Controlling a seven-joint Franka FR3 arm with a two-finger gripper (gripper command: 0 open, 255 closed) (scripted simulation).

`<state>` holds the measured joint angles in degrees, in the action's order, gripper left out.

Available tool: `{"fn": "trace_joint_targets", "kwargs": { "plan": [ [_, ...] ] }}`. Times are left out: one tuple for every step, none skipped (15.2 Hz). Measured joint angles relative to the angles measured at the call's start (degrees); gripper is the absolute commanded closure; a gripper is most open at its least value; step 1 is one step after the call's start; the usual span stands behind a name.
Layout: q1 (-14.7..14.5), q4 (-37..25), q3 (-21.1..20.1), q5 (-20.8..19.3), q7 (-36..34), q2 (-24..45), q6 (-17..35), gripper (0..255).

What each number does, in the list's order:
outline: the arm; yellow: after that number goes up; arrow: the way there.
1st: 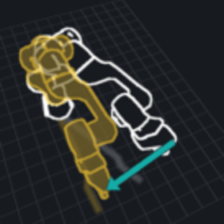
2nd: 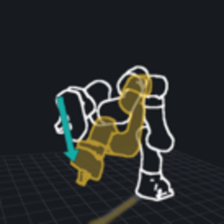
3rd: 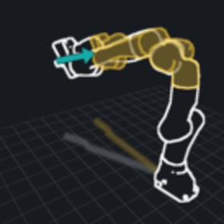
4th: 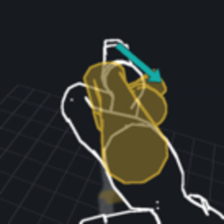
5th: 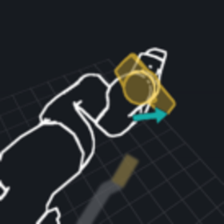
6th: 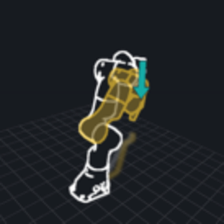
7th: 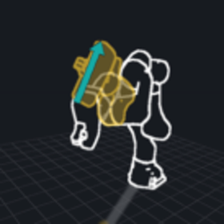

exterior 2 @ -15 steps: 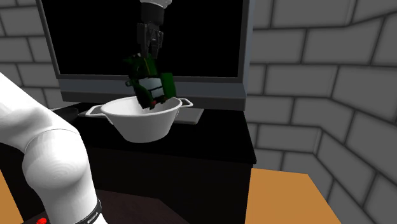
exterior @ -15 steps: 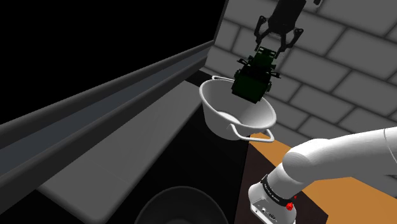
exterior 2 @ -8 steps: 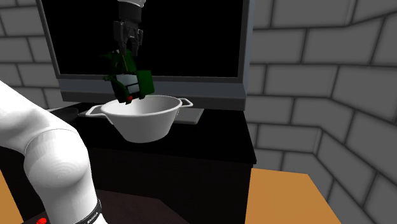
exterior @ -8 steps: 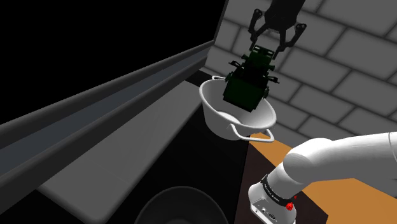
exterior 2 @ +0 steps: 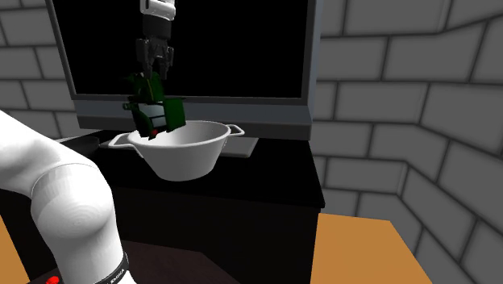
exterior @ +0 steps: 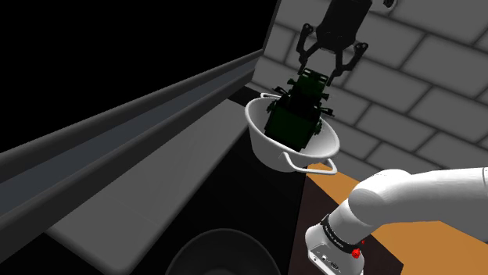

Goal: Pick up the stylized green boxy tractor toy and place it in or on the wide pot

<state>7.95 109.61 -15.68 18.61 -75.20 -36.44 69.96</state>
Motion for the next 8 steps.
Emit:
{"fn": "trace_joint_targets", "kwargs": {
  "plan": [
    [0.0,1.1,-0.1,0.1,0.2,-0.4,0.7,255],
    [-0.1,2.4,-0.2,0.1,0.4,-0.8,1.5,255],
    [-0.1,3.1,-0.3,0.2,0.5,-1.0,2.1,255],
    [-0.1,4.4,-0.3,0.2,0.7,-1.5,2.9,255],
    [-0.1,5.5,-0.3,0.2,1.0,-1.9,3.5,255],
    [-0.2,6.6,-0.4,0.3,1.1,-2.4,4.2,255],
    [-0.2,7.5,-0.5,0.4,1.2,-2.7,4.8,255],
    [-0.2,8.3,-0.4,0.4,1.4,-3.0,5.4,255]
  ]
}}
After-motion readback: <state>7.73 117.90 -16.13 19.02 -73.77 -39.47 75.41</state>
